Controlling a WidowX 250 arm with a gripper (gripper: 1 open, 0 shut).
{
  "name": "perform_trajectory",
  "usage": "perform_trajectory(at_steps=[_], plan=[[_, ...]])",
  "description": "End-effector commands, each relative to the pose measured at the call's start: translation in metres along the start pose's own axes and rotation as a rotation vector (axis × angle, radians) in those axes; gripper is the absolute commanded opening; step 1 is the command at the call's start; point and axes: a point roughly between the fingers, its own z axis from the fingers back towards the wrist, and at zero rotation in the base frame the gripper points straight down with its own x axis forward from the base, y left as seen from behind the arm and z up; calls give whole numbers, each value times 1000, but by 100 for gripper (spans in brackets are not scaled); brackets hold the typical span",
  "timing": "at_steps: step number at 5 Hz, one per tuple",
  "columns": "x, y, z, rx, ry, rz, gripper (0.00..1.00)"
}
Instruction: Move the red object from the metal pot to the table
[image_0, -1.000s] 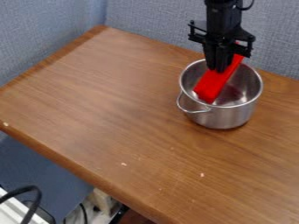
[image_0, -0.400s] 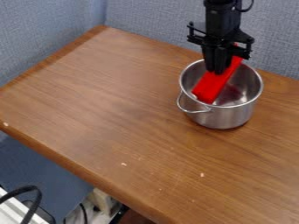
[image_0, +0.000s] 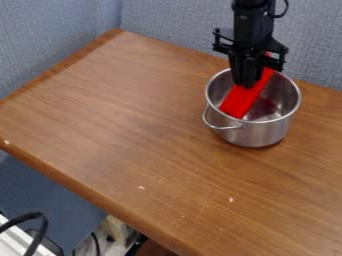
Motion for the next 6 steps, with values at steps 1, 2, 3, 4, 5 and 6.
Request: perform_trajectory(at_steps=[1,2,3,4,5,6], plan=[[0,-6,7,8,-11,-24,100],[-1,-6,3,13,1,-26,100],[-1,-7,-4,11,13,-33,100],[-2,-8,-10,11,18,-37,100],[-1,-9,-14,12,23,-40,100],[-1,-9,-18,14,27,-42,0]])
